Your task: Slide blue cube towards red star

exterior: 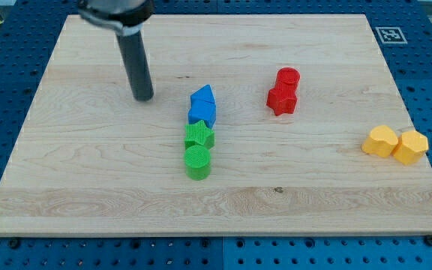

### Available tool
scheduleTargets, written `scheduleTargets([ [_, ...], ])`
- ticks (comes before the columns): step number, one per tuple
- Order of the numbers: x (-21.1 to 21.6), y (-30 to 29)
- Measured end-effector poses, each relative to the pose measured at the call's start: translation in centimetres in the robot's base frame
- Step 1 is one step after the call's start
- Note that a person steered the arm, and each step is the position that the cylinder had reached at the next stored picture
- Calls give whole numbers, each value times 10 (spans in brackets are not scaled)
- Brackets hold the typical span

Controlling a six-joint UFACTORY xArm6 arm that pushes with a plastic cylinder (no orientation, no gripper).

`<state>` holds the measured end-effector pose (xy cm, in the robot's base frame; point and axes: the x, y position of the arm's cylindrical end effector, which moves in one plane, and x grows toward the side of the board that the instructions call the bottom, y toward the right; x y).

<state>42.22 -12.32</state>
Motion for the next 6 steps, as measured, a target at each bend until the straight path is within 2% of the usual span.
scheduleTargets([
  [1, 26, 6],
  [6, 46, 142],
])
